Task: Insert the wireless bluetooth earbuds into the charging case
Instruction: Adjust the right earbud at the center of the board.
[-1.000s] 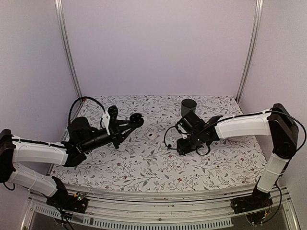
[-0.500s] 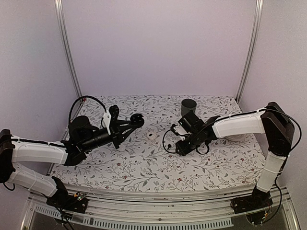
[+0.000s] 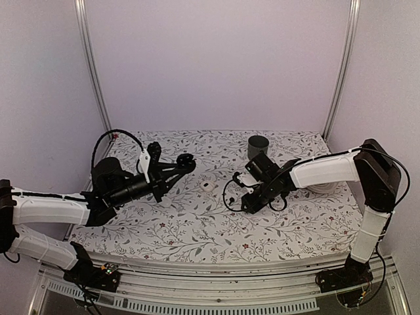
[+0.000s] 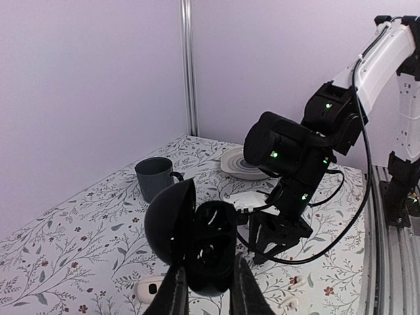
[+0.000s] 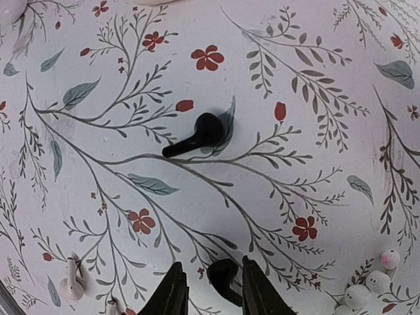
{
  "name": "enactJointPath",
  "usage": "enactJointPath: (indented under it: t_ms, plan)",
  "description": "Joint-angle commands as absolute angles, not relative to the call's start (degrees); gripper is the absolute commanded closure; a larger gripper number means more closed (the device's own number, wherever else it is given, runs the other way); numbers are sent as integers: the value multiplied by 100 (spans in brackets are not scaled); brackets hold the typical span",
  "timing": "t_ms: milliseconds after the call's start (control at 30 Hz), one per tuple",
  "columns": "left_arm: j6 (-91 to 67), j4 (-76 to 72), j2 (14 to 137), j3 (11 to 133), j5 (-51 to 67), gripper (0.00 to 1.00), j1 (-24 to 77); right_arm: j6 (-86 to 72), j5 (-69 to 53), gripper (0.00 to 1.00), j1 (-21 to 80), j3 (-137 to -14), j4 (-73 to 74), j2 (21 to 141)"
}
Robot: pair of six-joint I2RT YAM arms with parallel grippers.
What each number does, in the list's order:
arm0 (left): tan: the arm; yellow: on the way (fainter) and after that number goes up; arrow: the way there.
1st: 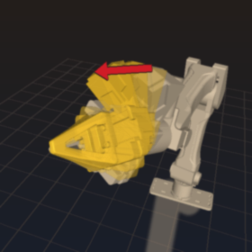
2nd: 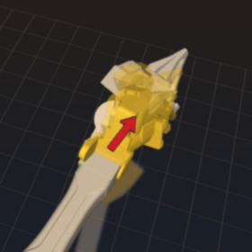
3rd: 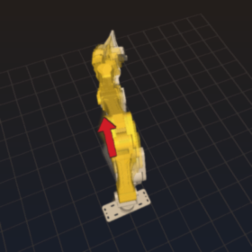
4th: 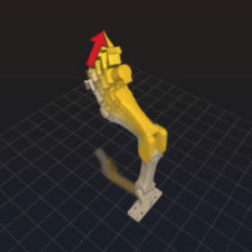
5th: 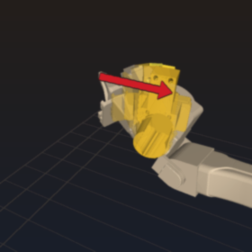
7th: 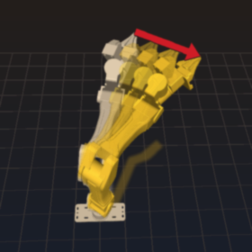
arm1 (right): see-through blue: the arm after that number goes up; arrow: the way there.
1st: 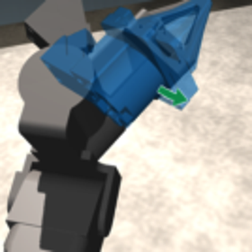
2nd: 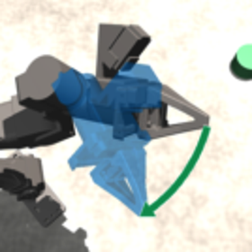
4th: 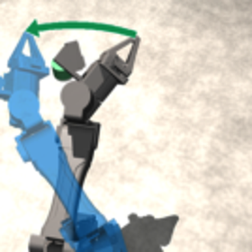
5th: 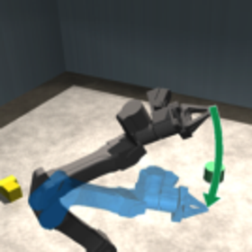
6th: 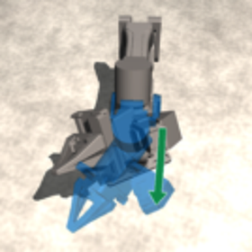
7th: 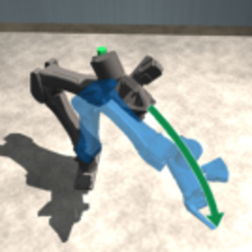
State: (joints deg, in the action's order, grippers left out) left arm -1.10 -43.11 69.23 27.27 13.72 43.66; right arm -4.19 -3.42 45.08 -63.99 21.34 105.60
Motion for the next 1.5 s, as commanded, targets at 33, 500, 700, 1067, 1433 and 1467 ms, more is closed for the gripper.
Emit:
enactJointPath:
  t_ms: [33,500,700,1067,1433,1467]
  plan:
    - [-93,-4268,6895,2932,1327,100,4422,-347,-605,71,4439,-6318,2119,10558]
    - [-89,-4276,6926,2929,1310,100,4425,-521,-472,75,4442,-6367,2359,10573]
    - [-98,-4284,6917,2918,1308,100,4424,-537,-495,79,4440,-6372,2355,10595]
    - [-105,-4313,6941,2917,1327,100,4428,-554,-431,80,4452,-6340,2425,10621]
    - [-123,-4340,6969,2901,1345,100,4421,-565,-216,75,4494,-6466,2460,10658]
    - [-123,-4343,6972,2900,1345,100,4428,-542,-212,74,4507,-6507,2461,10674]
